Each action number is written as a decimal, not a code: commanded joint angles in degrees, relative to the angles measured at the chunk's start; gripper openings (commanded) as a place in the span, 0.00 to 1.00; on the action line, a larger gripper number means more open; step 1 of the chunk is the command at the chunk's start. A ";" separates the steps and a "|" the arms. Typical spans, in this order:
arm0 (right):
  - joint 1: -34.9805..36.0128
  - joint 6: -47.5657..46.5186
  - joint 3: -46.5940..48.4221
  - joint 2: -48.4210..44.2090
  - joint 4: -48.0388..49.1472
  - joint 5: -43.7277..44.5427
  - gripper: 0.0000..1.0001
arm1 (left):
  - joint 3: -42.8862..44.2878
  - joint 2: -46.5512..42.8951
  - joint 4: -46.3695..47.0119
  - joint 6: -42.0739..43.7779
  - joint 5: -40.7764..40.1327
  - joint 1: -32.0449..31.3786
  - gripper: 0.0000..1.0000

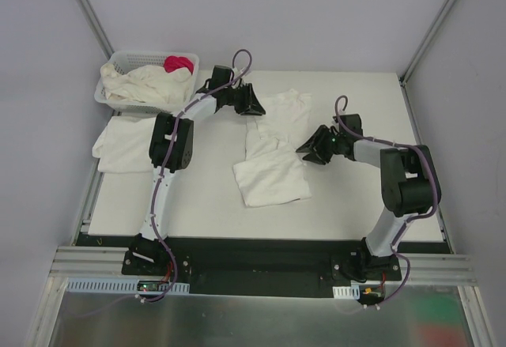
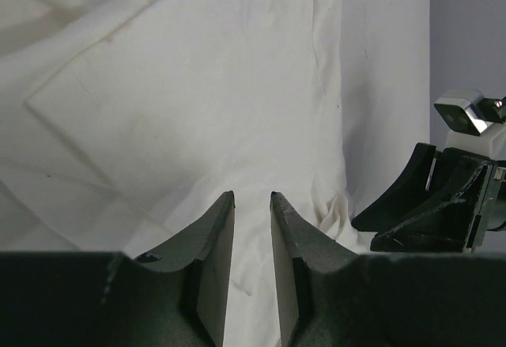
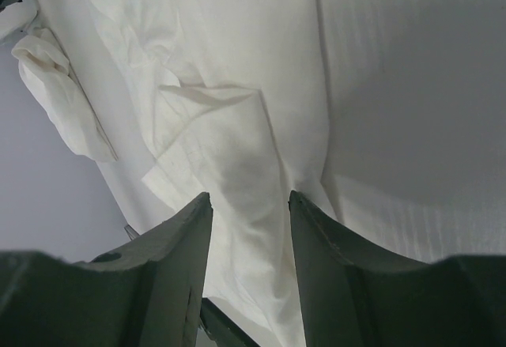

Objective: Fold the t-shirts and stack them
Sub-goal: Grab one side of the 2/3 rectangular tshirt with both arms

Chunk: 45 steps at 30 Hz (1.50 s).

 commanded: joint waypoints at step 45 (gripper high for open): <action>0.77 3.67 6.16 6.11 4.95 -3.32 0.07 | 3.31 1.01 1.04 -0.39 -1.26 -0.15 0.24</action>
